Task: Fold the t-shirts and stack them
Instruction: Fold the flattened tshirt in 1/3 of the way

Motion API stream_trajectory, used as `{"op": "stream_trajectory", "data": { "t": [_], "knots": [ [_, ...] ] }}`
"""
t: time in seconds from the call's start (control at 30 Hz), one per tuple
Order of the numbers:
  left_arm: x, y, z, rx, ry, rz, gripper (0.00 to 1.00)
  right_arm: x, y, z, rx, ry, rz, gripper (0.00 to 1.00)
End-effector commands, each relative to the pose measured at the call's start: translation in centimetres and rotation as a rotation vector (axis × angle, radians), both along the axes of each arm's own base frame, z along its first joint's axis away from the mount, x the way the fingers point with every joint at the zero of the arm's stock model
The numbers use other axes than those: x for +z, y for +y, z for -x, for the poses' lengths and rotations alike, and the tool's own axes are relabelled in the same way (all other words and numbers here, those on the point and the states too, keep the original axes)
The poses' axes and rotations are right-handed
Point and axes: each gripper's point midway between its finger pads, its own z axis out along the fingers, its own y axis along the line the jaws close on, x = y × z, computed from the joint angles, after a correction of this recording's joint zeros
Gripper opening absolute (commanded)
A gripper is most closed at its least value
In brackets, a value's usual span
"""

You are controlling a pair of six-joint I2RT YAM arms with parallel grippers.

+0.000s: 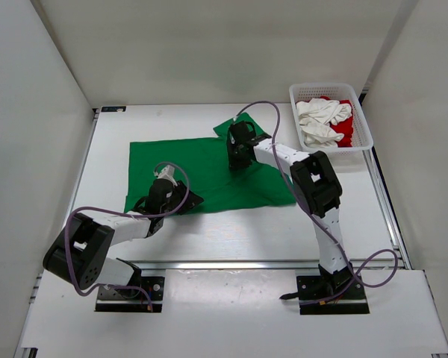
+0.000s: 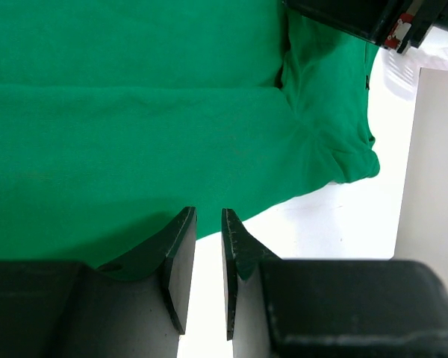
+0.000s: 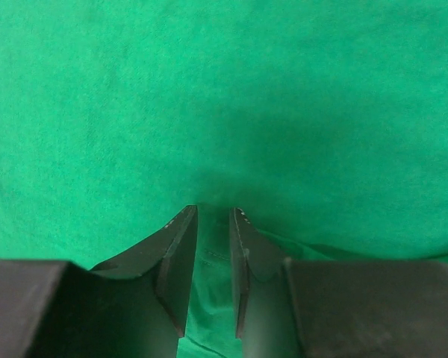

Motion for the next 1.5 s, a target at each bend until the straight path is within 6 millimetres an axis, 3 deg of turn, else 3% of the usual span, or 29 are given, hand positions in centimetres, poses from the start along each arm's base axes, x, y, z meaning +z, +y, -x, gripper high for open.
{"op": "stream_trajectory", "data": {
  "t": [0.0, 0.1, 0.2, 0.37, 0.57, 0.8, 0.87, 0.9, 1.03, 1.1, 1.2, 1.23, 1.27, 1.33, 1.37, 1.47],
  "knots": [
    [0.8, 0.1, -0.1, 0.001, -0.028, 0.024, 0.31, 1.1, 0.9, -0.3, 0.018, -0.029, 0.004, 0.22],
    [0.4, 0.4, 0.0, 0.01, -0.017, 0.02, 0.32, 1.1, 0.8, -0.5, 0.01, -0.043, 0.029, 0.22],
    [0.5, 0.4, 0.1, 0.008, -0.019, 0.023, 0.31, 1.3, 0.4, -0.8, -0.008, -0.044, 0.032, 0.07],
    [1.1, 0.1, -0.1, 0.0, -0.03, 0.035, 0.32, 3.1, 0.8, -0.9, -0.009, -0.085, 0.022, 0.0],
    [1.5, 0.6, -0.3, 0.016, -0.044, 0.03, 0.32, 5.4, 1.4, -0.7, 0.004, -0.125, -0.016, 0.0],
    [2.8, 1.7, -1.0, 0.052, -0.08, 0.04, 0.31, 6.1, 2.1, -0.4, 0.011, -0.142, -0.044, 0.0],
    [3.1, 2.0, -1.0, 0.062, -0.091, 0.038, 0.32, 6.5, 2.5, -0.3, 0.02, -0.155, -0.073, 0.06],
    [3.1, 2.2, -1.2, 0.075, -0.095, 0.031, 0.32, 6.3, 2.4, -0.2, 0.022, -0.145, -0.074, 0.13],
    [3.3, 3.3, -1.8, 0.104, -0.101, 0.04, 0.32, 6.7, 2.8, 0.1, 0.045, -0.127, -0.131, 0.18],
    [3.2, 3.9, -1.9, 0.114, -0.098, 0.03, 0.32, 7.7, 2.3, 0.6, 0.047, -0.146, -0.133, 0.19],
    [3.2, 3.1, -1.7, 0.085, -0.098, 0.012, 0.32, 10.0, 0.3, 1.5, 0.0, -0.192, -0.18, 0.19],
    [3.1, 2.5, -1.5, 0.069, -0.096, 0.002, 0.33, 8.8, -0.3, 2.5, -0.011, -0.174, -0.188, 0.2],
    [3.1, 1.4, -1.5, 0.03, -0.095, -0.014, 0.33, 10.9, -0.7, 2.5, -0.038, -0.224, -0.236, 0.15],
    [3.0, 0.0, -1.9, -0.009, -0.082, -0.045, 0.33, 9.0, -3.8, 4.7, -0.126, -0.185, -0.255, 0.04],
    [3.0, -0.6, -2.6, -0.026, -0.089, -0.07, 0.33, 7.2, -4.2, 6.2, -0.137, -0.145, -0.253, 0.0],
    [1.1, -1.4, -2.3, -0.066, -0.038, -0.124, 0.31, 4.6, -7.6, 7.8, -0.209, -0.095, -0.21, 0.0]
  ]
}}
